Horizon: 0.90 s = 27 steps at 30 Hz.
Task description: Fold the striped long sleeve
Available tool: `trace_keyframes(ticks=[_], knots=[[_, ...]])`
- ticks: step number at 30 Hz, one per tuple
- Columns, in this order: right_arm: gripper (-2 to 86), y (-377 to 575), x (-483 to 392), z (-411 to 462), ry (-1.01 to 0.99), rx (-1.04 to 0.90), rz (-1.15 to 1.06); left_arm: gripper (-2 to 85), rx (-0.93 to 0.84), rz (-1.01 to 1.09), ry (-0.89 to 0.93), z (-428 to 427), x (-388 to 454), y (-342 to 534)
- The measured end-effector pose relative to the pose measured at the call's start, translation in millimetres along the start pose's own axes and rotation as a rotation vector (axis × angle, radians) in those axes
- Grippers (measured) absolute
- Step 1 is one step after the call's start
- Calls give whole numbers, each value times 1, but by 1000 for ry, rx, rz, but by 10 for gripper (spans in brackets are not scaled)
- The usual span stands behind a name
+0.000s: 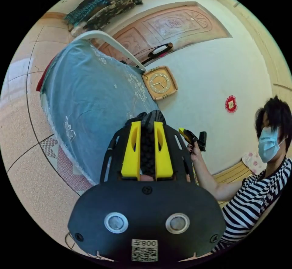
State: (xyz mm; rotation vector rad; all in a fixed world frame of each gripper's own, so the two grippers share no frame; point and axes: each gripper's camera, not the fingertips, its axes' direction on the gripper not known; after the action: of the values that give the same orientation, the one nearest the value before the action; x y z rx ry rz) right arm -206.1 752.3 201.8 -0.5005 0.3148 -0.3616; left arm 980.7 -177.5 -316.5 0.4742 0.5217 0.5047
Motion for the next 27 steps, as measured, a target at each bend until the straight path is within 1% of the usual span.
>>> trace_keyframes(ticks=[1, 3, 4, 6, 7, 8, 9, 10, 13, 15, 16, 18, 19, 21, 24, 25, 27], knots=[[9, 7, -1, 1, 21, -6, -1, 47, -22, 73, 19, 3, 14, -3], [4, 20, 13, 24, 124, -125, 39, 26, -107, 177, 33, 22, 36, -8], [3, 20, 21, 32, 130, -162, 53, 17, -168, 245, 27, 39, 47, -12], [2, 23, 55, 61, 100, -294, 119, 11, -259, 295, -87, 67, 53, -15], [2, 24, 62, 63, 76, -294, 139, 9, -331, 298, -193, 86, 47, -15], [2, 28, 72, 58, 17, -257, 196, 9, -374, 301, -247, 98, 38, -15], [3, 32, 75, 50, -1, -236, 207, 9, -376, 283, -237, 100, 34, -15], [3, 36, 74, 45, 6, -222, 200, 11, -347, 225, -182, 95, 28, -18], [7, 64, 63, 9, 14, -150, 141, 26, -284, 198, -133, 71, 30, -20], [17, 109, 62, -25, -7, -64, 172, 47, -288, 169, -60, 61, 28, -15], [22, 123, 63, -31, -17, -52, 190, 64, -324, 144, -18, 59, 25, -9], [43, 181, 72, -44, -63, -31, 328, 89, -387, 103, 13, 59, 21, 0], [53, 196, 75, -45, -88, -28, 370, 113, -430, 74, 27, 60, 19, 6], [83, 246, 83, -37, -240, -16, 525, 142, -503, 28, 40, 66, 17, 13], [98, 278, 84, -14, -345, -78, 607, 169, -601, -32, 111, 81, 11, 22], [98, 281, 85, -10, -375, -80, 614, 177, -646, -77, 145, 90, 6, 24], [93, 290, 89, 1, -499, -60, 641, 184, -682, -143, 203, 100, -1, 27]])
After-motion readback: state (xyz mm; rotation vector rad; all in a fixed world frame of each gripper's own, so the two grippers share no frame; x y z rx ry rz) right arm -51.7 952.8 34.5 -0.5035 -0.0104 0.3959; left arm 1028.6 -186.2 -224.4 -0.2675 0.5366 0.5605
